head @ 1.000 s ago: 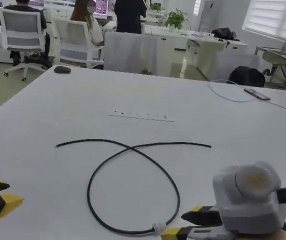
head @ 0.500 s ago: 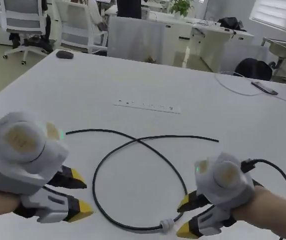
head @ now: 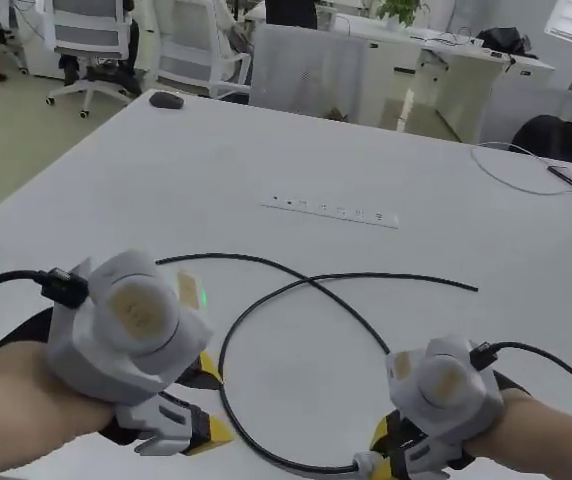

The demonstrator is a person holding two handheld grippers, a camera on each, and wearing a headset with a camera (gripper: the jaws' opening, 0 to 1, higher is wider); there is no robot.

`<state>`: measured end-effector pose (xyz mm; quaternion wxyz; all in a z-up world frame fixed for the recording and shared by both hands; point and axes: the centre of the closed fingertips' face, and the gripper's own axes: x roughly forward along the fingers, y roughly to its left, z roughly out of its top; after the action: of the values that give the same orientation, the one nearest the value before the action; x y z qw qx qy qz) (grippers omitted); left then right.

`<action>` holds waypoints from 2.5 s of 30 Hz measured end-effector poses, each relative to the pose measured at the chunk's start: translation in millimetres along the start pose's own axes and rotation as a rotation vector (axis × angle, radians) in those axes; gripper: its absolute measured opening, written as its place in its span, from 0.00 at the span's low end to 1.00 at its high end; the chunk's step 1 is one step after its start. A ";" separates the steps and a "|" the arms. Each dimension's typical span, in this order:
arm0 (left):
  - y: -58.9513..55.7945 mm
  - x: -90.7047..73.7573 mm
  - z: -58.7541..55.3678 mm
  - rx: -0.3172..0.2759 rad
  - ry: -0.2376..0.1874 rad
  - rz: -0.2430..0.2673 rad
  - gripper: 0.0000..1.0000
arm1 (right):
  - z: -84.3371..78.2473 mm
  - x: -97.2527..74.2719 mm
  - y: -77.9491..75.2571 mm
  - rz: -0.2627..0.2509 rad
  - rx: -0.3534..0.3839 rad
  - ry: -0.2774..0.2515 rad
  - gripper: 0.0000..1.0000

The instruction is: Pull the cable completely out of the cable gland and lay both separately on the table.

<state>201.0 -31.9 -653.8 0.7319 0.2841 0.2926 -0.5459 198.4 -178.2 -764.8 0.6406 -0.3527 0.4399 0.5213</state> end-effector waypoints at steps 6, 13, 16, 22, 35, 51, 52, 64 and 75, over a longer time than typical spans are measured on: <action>-9.4 1.5 19.0 0.047 -0.058 0.002 0.34 | 63.2 -34.0 22.6 0.028 0.075 -0.169 0.14; -21.7 -3.8 38.2 0.121 -0.109 -0.002 0.31 | 106.4 -59.1 36.4 0.024 0.132 -0.236 0.14; -27.3 -1.7 42.1 0.159 -0.113 -0.002 0.31 | 120.0 -64.5 44.4 0.051 0.199 -0.279 0.14; -30.1 2.2 38.3 0.197 -0.090 0.003 0.30 | 129.1 -67.8 47.9 0.003 0.221 -0.303 0.15; -39.1 11.3 16.3 0.358 0.009 -0.023 0.24 | 149.5 -52.1 59.4 0.065 0.219 -0.391 0.15; -39.0 12.4 12.2 0.609 0.072 0.023 0.17 | 152.3 -47.9 62.0 0.035 0.131 -0.382 0.22; -39.5 12.5 12.1 0.634 0.077 0.028 0.17 | 151.8 -48.1 60.8 0.030 0.133 -0.385 0.21; -33.5 9.3 9.2 0.310 0.039 -0.022 0.15 | 154.6 -49.7 59.0 -0.080 -0.044 -0.353 0.12; -36.3 8.9 3.2 -0.089 -0.008 -0.181 0.15 | 158.1 -44.9 63.5 -0.200 -0.419 -0.260 0.11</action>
<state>168.4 -48.7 -661.7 0.6925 0.2215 0.3378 -0.5977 164.2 -37.1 -665.0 0.6530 -0.4493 0.1995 0.5762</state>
